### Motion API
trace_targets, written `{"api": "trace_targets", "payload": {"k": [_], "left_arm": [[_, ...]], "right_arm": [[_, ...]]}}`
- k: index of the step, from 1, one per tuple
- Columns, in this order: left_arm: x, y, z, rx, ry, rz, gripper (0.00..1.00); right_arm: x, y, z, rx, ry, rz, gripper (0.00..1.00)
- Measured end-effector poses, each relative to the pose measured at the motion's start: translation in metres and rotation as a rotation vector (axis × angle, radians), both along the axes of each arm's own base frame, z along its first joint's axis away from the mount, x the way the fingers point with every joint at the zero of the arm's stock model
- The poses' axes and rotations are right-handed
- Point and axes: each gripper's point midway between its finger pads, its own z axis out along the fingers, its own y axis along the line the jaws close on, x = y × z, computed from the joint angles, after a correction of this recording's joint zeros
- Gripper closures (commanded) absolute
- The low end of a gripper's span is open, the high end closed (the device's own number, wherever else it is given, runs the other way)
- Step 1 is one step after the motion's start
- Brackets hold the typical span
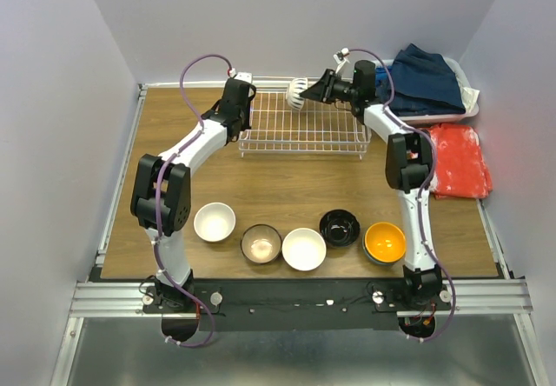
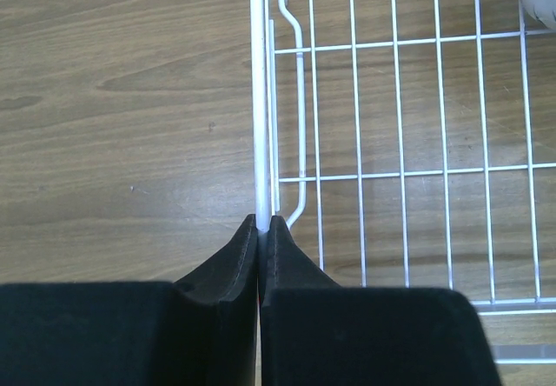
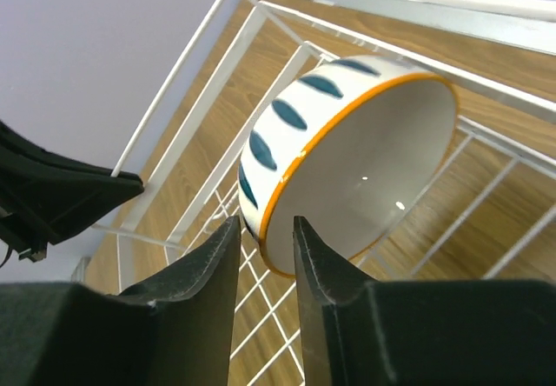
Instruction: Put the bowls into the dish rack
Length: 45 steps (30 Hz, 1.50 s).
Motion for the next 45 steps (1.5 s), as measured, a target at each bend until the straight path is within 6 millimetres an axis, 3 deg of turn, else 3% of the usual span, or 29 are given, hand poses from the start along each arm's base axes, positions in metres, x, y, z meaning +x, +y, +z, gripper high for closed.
{"api": "trace_targets", "payload": {"k": [3,11,19,20,21,23,27,29,33,36,40,42,45], "left_arm": [[0.0,0.0,0.0,0.002,0.0,-0.001,0.98],[0.003,0.013,0.0,0.014,0.004,0.011,0.98],[0.011,0.019,0.001,0.015,0.004,0.015,0.94],[0.012,0.019,0.002,0.016,0.004,0.015,0.89],[0.013,0.019,0.002,0.016,0.004,0.014,0.69],[0.014,0.019,0.003,0.013,0.004,0.01,0.5],[0.022,0.013,0.015,-0.014,-0.017,-0.021,0.36],[0.03,0.008,0.03,-0.03,-0.051,-0.043,0.34],[0.044,0.002,0.067,-0.038,-0.137,-0.071,0.28],[0.051,0.001,0.089,-0.027,-0.193,-0.078,0.24],[0.048,0.006,0.096,0.005,-0.2,-0.067,0.19],[0.04,0.012,0.102,0.021,-0.206,-0.063,0.19],[0.022,0.018,0.114,0.031,-0.215,-0.066,0.21]], "right_arm": [[-0.003,-0.008,0.004,-0.02,0.011,-0.018,0.51],[-0.004,-0.067,0.0,-0.064,0.069,-0.101,0.49],[-0.017,-0.064,0.003,-0.097,0.092,-0.082,0.49],[-0.019,-0.064,0.004,-0.101,0.093,-0.079,0.49],[-0.021,-0.063,0.005,-0.105,0.092,-0.074,0.49],[-0.027,-0.061,0.013,-0.117,0.083,-0.062,0.49],[-0.037,-0.064,0.041,-0.156,0.008,-0.052,0.49],[-0.047,-0.068,0.069,-0.195,-0.063,-0.048,0.48],[-0.086,-0.081,0.123,-0.315,-0.243,-0.025,0.48],[-0.133,-0.093,0.137,-0.441,-0.363,0.019,0.48],[-0.205,-0.112,0.118,-0.622,-0.447,0.127,0.48],[-0.227,-0.119,0.101,-0.689,-0.472,0.183,0.48],[-0.277,-0.139,0.057,-0.815,-0.455,0.304,0.48]]}}
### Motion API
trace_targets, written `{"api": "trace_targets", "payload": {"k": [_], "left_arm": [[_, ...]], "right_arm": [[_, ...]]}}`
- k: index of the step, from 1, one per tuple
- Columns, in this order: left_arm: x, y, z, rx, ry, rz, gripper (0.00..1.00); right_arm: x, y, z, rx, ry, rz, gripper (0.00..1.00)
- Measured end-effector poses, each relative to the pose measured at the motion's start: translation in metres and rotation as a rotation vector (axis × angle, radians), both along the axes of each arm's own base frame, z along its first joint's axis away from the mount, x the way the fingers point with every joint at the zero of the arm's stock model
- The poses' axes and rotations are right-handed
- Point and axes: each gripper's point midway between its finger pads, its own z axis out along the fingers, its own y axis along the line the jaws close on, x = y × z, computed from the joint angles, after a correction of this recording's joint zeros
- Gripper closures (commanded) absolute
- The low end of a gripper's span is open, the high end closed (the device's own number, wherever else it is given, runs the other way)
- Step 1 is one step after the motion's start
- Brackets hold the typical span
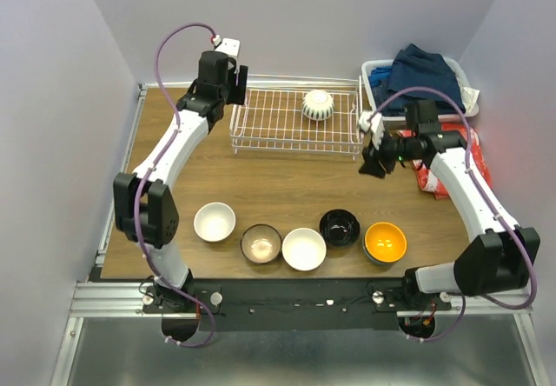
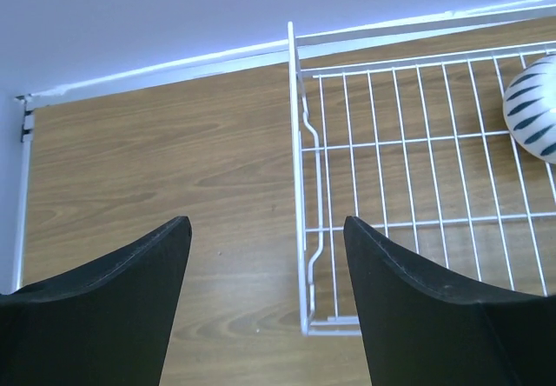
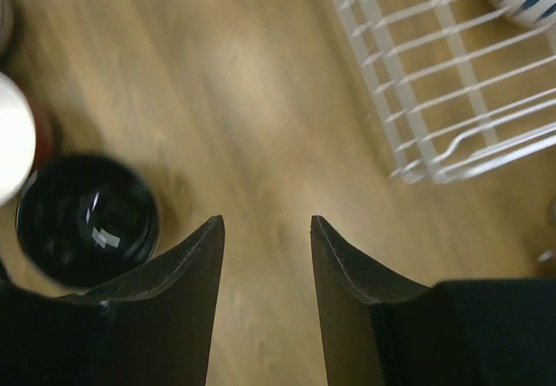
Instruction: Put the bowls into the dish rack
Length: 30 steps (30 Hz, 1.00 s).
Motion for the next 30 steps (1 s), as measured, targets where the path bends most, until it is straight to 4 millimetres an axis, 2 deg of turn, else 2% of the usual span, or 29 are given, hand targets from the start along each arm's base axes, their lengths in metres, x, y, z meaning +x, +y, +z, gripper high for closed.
{"api": "trace_targets", "payload": {"k": [3,6,9,12,15,17,20,22,26,30], "left_arm": [[-0.025,0.006,0.02,-0.005,-0.024,-0.011,0.21],[-0.046,0.009,0.025,-0.015,-0.033,-0.029,0.21],[-0.071,0.014,0.012,-0.013,-0.004,-0.04,0.21],[-0.089,0.018,-0.017,0.002,0.062,-0.047,0.21],[-0.101,0.02,-0.041,0.013,0.12,-0.055,0.21],[-0.108,0.022,-0.049,0.02,0.146,-0.056,0.21],[-0.112,0.023,-0.048,0.022,0.142,-0.057,0.21],[-0.115,0.025,-0.043,0.028,0.127,-0.062,0.21],[-0.121,0.027,-0.037,0.04,0.099,-0.071,0.21],[-0.125,0.029,-0.037,0.048,0.088,-0.073,0.21]], "right_arm": [[-0.034,-0.014,-0.032,-0.119,0.026,0.084,0.48],[-0.055,-0.02,-0.049,-0.22,0.013,0.182,0.48],[-0.075,-0.021,-0.061,-0.312,-0.017,0.291,0.48],[-0.084,-0.016,-0.065,-0.363,-0.047,0.37,0.5],[-0.089,-0.006,-0.067,-0.392,-0.066,0.44,0.52],[-0.094,0.003,-0.07,-0.403,-0.067,0.482,0.53],[-0.106,0.02,-0.077,-0.422,-0.065,0.567,0.56],[-0.122,0.032,-0.087,-0.439,-0.057,0.642,0.56],[-0.148,0.041,-0.102,-0.469,-0.025,0.725,0.58],[-0.155,0.044,-0.103,-0.478,-0.01,0.736,0.58]]}}
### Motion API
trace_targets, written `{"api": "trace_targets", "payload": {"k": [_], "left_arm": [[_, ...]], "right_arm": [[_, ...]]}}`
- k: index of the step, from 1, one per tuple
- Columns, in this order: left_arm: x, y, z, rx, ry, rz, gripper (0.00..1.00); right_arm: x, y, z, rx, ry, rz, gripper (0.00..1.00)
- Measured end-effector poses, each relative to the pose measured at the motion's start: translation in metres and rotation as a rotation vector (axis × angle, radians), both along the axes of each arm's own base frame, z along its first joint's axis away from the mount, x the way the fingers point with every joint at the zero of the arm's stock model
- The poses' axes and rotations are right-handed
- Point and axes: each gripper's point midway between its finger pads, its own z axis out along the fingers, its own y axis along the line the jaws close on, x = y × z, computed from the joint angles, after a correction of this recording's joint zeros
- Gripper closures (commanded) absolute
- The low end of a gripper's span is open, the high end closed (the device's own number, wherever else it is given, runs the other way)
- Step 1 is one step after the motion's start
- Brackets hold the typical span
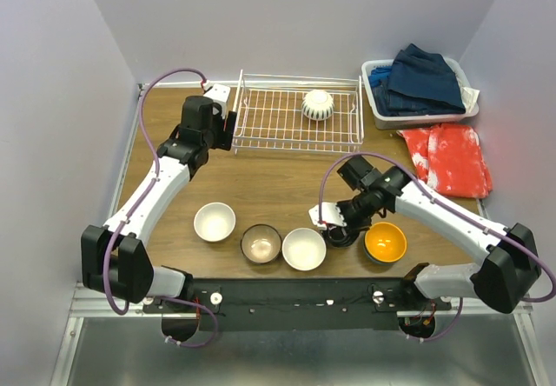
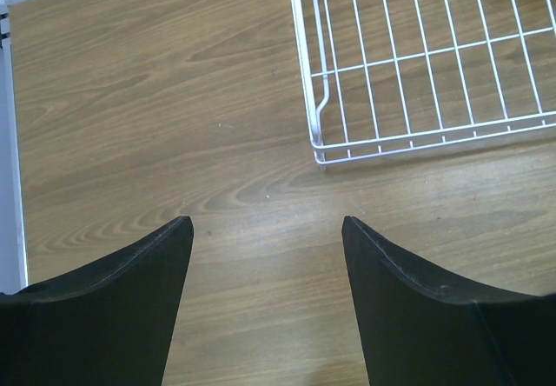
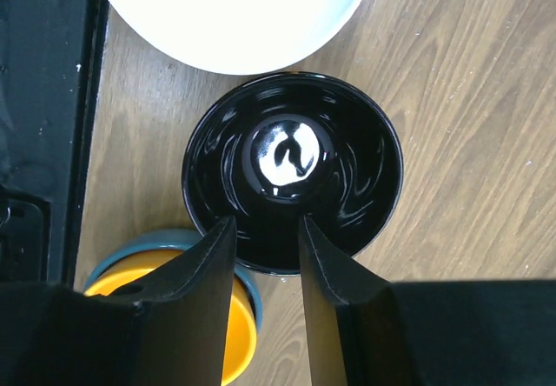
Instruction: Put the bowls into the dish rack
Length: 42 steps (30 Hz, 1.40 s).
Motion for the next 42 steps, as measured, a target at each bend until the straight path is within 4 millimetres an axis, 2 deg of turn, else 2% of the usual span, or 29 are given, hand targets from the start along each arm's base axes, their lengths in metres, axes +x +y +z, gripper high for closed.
{"api": "trace_targets", "payload": {"k": [3,7,14,20,23,25,28,30,36,42], "left_arm": [[-0.002,0.001,-0.005,0.006,0.01,-0.001,0.21],[-0.003,-0.001,-0.006,0.015,0.012,0.0,0.13],[-0.019,-0.023,-0.003,0.061,-0.007,-0.056,0.08],[-0.024,-0.01,0.004,0.115,-0.03,-0.047,0.08],[-0.022,0.012,0.001,0.117,-0.003,-0.006,0.08],[-0.018,0.044,0.002,0.102,0.039,0.077,0.08],[-0.006,0.086,0.014,0.071,0.047,0.201,0.08],[-0.007,0.101,0.017,0.058,0.046,0.243,0.08],[-0.018,0.107,0.033,0.024,0.016,0.255,0.08],[-0.033,0.125,0.05,-0.004,-0.029,0.306,0.08]], "right_arm": [[-0.004,0.002,0.0,-0.01,0.006,-0.006,0.57],[-0.007,0.009,0.003,-0.01,0.037,-0.058,0.57],[0.014,0.035,0.032,0.084,0.024,-0.187,0.54],[0.012,0.047,0.04,0.104,0.025,-0.173,0.49],[0.0,0.06,0.043,0.119,0.032,-0.144,0.45],[-0.017,0.074,0.044,0.123,0.042,-0.089,0.44],[-0.037,0.083,0.043,0.121,0.054,-0.03,0.44],[-0.045,0.086,0.042,0.115,0.058,0.0,0.44],[-0.073,0.089,0.03,0.08,0.074,0.096,0.44],[-0.096,0.09,0.014,0.046,0.082,0.161,0.46]]}}
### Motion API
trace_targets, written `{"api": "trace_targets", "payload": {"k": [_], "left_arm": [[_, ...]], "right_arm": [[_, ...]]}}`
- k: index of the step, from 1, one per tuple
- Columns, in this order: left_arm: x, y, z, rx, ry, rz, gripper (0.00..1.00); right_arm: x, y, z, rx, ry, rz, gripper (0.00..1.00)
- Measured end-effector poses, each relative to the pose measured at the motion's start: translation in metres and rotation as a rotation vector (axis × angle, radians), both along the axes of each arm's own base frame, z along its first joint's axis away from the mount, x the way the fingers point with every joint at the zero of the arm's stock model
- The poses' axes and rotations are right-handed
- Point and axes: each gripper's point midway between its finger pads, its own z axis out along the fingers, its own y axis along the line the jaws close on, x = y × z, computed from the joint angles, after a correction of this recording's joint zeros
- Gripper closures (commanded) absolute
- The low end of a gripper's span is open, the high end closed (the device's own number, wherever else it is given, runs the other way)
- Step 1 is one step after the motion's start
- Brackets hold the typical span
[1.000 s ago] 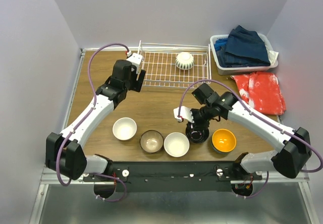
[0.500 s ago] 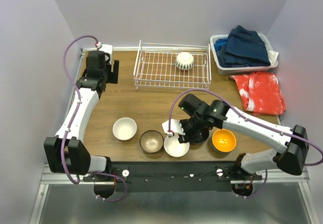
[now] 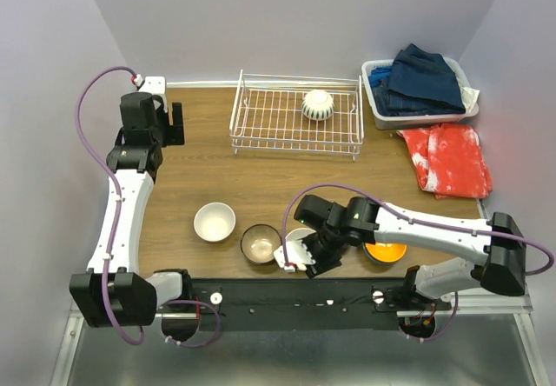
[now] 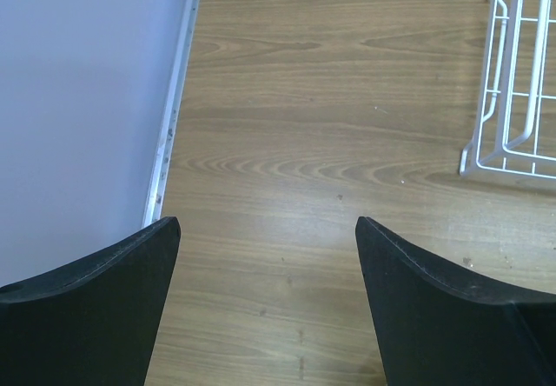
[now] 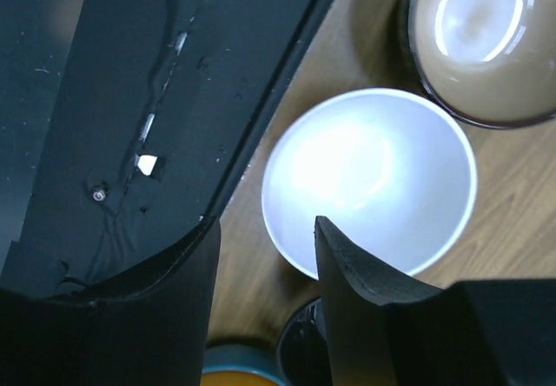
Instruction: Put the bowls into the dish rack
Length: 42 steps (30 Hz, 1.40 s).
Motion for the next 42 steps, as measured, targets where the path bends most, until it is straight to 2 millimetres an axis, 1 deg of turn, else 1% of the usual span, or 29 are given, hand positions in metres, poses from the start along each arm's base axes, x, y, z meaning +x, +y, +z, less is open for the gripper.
{"api": "trace_targets", "payload": {"k": [4,7,16,22,28,31,32,34,35,37,38,39,42], "left_arm": [[-0.008,0.003,0.002,-0.002,-0.012,0.008,0.08],[-0.012,0.002,0.0,-0.004,-0.012,0.005,0.08],[-0.018,0.003,-0.014,-0.022,0.013,0.008,0.08],[-0.02,0.002,-0.013,-0.039,0.006,0.011,0.08],[-0.025,0.0,-0.008,-0.048,-0.015,0.011,0.08],[-0.027,0.0,-0.008,-0.052,-0.019,0.012,0.08],[-0.027,0.0,-0.008,-0.054,-0.02,0.011,0.08],[-0.028,-0.001,-0.009,-0.059,-0.02,0.008,0.08],[-0.029,-0.002,-0.009,-0.061,-0.021,0.006,0.08],[-0.03,-0.003,-0.009,-0.066,-0.022,0.004,0.08],[-0.031,-0.003,-0.009,-0.067,-0.023,0.004,0.08],[-0.032,-0.003,-0.008,-0.068,-0.026,0.003,0.08],[-0.033,-0.003,-0.005,-0.069,-0.037,0.002,0.08]], "right_arm": [[-0.006,0.001,-0.016,-0.028,-0.013,0.021,0.46],[-0.008,0.004,-0.022,-0.037,-0.022,0.028,0.47],[-0.006,0.009,-0.032,-0.032,-0.058,0.026,0.49],[-0.008,0.01,-0.04,-0.041,-0.074,0.034,0.52],[-0.006,0.012,-0.046,-0.044,-0.096,0.034,0.62],[-0.005,0.012,-0.049,-0.045,-0.104,0.032,0.69],[-0.005,0.012,-0.05,-0.047,-0.107,0.03,0.74],[-0.005,0.011,-0.053,-0.053,-0.114,0.029,0.78],[-0.004,0.01,-0.054,-0.056,-0.115,0.027,0.84],[-0.004,0.009,-0.055,-0.059,-0.122,0.033,0.91],[-0.003,0.008,-0.056,-0.064,-0.13,0.033,0.96],[-0.001,0.007,-0.056,-0.069,-0.141,0.032,0.99],[0.003,0.008,-0.054,-0.07,-0.163,0.041,0.99]]}}
